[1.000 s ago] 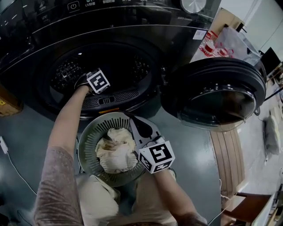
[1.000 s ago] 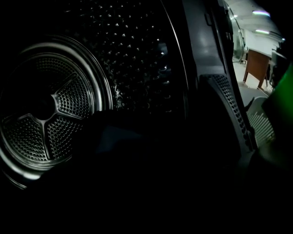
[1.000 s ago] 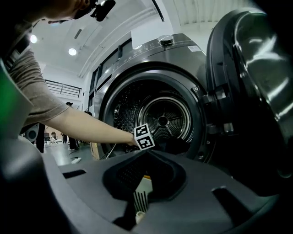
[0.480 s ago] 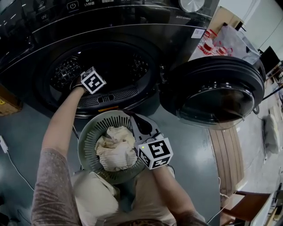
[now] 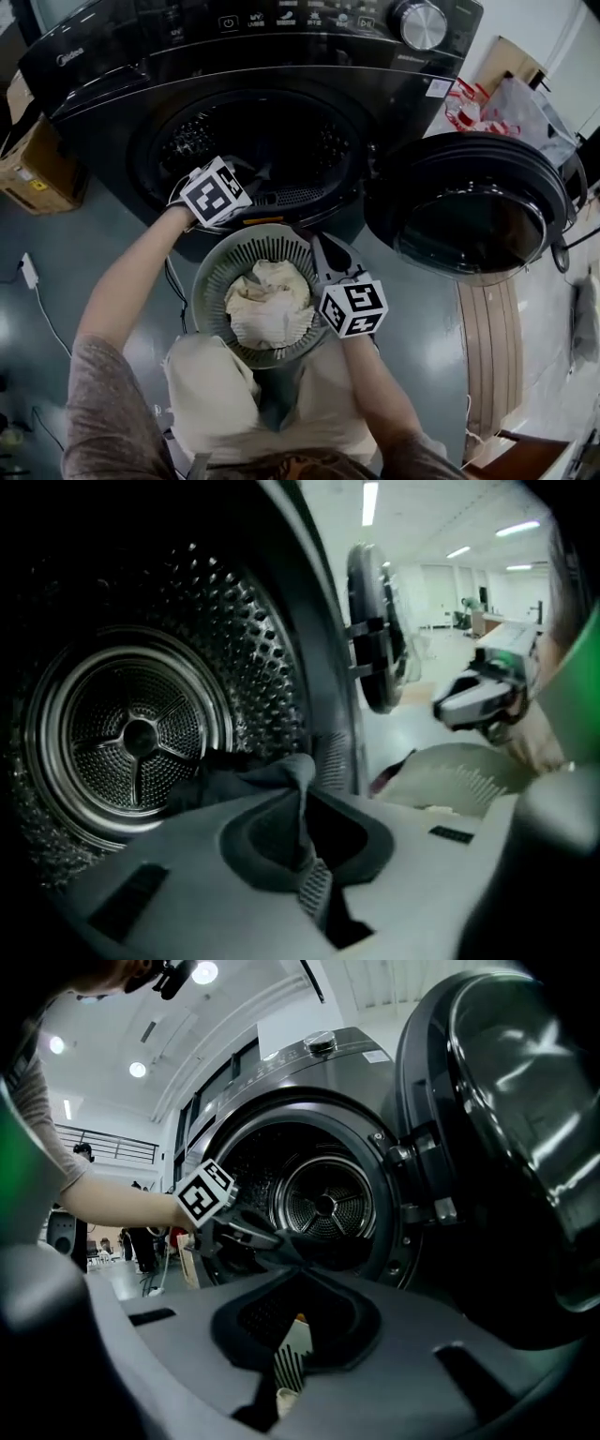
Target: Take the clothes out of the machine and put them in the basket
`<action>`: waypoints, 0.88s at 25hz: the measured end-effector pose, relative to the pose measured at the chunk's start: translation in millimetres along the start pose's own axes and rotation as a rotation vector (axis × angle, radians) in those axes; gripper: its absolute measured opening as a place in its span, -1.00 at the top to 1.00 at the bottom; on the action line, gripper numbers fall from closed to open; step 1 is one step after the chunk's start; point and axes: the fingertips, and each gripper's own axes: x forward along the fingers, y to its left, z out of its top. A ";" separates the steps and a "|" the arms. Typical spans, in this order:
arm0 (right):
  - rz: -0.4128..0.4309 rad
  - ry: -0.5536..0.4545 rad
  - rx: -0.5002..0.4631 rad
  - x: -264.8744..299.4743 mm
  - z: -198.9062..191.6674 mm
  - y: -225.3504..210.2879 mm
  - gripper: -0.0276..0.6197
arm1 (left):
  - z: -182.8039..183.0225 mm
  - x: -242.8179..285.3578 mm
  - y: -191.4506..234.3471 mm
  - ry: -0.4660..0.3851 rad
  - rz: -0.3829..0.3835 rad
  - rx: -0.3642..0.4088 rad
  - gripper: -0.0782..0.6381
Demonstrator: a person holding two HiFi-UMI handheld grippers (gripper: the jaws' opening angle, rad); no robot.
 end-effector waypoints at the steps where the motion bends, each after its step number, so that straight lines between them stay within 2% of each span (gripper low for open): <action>1: 0.001 0.001 -0.001 -0.1 -0.7 -0.7 0.93 | 3.2 -10.6 -13.1 -0.005 -0.021 0.004 0.73; 4: 0.005 0.002 0.003 -0.2 -1.2 -2.3 0.93 | 12.3 -42.3 -55.7 -0.019 -0.104 0.019 0.73; 12: 0.037 -0.001 -0.009 0.3 -0.7 3.3 0.93 | 30.3 -101.8 -190.3 -0.033 -0.401 0.111 0.73; 18: 0.040 -0.010 0.002 -3.8 2.0 2.1 0.93 | 39.7 -121.8 -245.6 -0.025 -0.533 0.110 0.73; 22: 0.044 -0.017 0.012 -4.4 3.1 2.1 0.93 | 36.9 -117.0 -251.6 -0.013 -0.541 0.122 0.73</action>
